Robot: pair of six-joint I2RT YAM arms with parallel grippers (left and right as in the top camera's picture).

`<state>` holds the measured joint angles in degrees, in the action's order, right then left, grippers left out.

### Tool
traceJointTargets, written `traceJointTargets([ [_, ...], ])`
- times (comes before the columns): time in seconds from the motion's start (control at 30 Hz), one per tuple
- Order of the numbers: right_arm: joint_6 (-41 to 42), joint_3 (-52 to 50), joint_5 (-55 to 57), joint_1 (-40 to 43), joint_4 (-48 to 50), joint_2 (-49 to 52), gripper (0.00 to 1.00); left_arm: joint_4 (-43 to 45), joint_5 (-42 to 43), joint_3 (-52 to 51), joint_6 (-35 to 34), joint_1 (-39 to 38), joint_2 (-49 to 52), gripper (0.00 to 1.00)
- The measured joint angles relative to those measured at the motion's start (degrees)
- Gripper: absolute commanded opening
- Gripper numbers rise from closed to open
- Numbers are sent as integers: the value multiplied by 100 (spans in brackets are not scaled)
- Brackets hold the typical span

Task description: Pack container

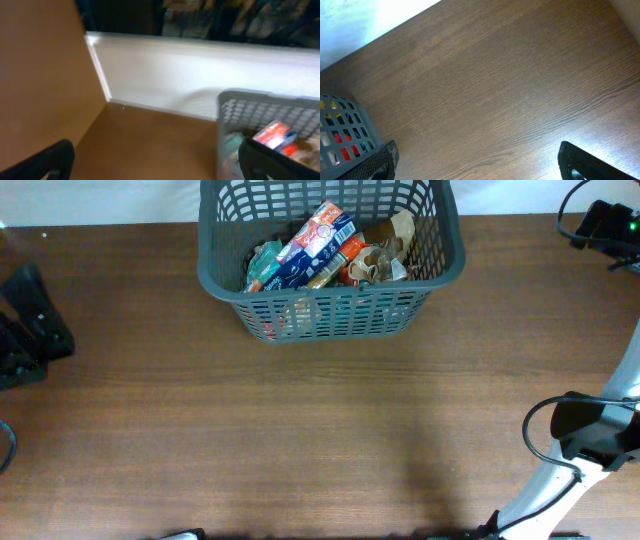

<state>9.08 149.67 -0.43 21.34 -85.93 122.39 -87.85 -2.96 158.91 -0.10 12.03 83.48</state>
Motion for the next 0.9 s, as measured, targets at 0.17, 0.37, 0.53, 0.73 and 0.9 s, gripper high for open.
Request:
traceJointTargets([
  [0.17, 0, -2, 0, 0, 0, 0, 99, 1631, 549, -1626, -7, -39, -1139, 99],
  [0.37, 0, -2, 0, 0, 0, 0, 99, 3624, 774, -4253, -22, -149, -2817, 99],
  [0.53, -2, -2, -2, 0, 0, 0, 99, 4658, 848, -6310, -20, -304, -3781, 99],
  [0.73, 0, 0, 2, 0, 0, 0, 99, 5630, 863, -8067, -20, -774, -4271, 99],
  [0.9, -2, 0, 2, 0, 0, 0, 99, 6867, 866, -9621, -20, -1222, -4791, 99],
])
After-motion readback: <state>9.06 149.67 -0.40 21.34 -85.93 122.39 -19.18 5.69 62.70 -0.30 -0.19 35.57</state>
